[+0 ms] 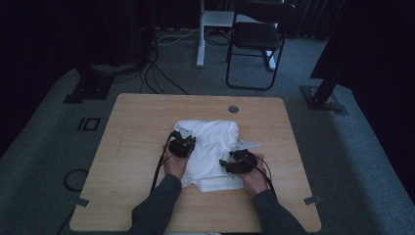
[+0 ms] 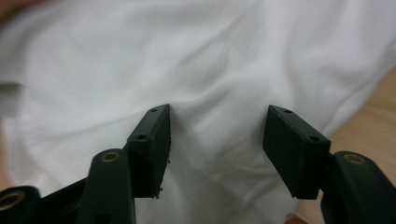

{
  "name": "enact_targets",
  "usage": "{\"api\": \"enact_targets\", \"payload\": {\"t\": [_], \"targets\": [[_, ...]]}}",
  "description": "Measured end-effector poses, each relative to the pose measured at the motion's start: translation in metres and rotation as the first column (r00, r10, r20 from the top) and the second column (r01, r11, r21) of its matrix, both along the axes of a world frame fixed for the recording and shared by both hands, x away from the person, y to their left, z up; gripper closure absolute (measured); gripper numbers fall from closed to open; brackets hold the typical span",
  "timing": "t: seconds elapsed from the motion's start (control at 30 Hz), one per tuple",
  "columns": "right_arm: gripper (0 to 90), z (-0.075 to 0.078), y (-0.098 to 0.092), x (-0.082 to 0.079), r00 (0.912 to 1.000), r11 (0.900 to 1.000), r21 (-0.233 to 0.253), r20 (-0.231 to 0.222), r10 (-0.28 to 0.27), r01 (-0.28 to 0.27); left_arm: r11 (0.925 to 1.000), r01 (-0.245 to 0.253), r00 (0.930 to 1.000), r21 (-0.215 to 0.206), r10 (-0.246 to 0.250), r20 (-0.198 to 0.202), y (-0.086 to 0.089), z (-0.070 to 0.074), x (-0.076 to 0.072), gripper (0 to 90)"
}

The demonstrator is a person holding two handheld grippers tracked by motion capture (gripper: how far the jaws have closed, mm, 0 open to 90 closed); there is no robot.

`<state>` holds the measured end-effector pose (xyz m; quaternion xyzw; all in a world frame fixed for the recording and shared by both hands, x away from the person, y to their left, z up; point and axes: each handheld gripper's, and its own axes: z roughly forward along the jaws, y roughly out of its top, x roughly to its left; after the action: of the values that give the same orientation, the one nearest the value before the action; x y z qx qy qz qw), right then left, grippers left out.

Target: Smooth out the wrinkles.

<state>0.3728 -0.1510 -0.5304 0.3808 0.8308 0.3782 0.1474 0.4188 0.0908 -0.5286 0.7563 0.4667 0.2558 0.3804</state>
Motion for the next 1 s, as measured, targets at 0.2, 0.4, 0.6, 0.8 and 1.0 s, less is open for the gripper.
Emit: {"api": "enact_targets", "payload": {"t": [0.2, 0.4, 0.6, 0.8, 1.0], "targets": [[86.4, -0.004, 0.000, -0.003, 0.9987, 0.999, -0.045, -0.046, 0.021, -0.023, 0.9993, 0.023, 0.9997, -0.028, -0.023, -0.011, 0.004, 0.002, -0.001, 76.4], [87.5, 0.022, -0.022, -0.031, 0.9992, 0.999, -0.035, 0.005, 0.041, -0.041, 0.9913, 0.056, 0.9975, -0.119, -0.060, -0.036, 0.012, 0.009, -0.003, 69.4], [86.9, 0.003, -0.029, -0.034, 0.9978, 0.994, -0.102, -0.060, 0.028, -0.034, 0.9792, 0.118, 0.9929, -0.165, -0.118, 0.011, 0.017, 0.022, -0.018, 59.2], [60.9, 0.000, -0.036, -0.031, 0.9975, 0.993, -0.120, -0.070, -0.009, 0.001, 0.9680, 0.174, 0.9846, -0.181, -0.174, 0.018, 0.030, 0.033, -0.055, 53.5], [43.5, 0.017, -0.040, -0.028, 0.9968, 0.999, 0.001, 0.066, -0.046, 0.046, 0.9641, 0.258, 0.9662, -0.064, -0.258, 0.008, 0.021, 0.014, -0.094, 53.5]]}}
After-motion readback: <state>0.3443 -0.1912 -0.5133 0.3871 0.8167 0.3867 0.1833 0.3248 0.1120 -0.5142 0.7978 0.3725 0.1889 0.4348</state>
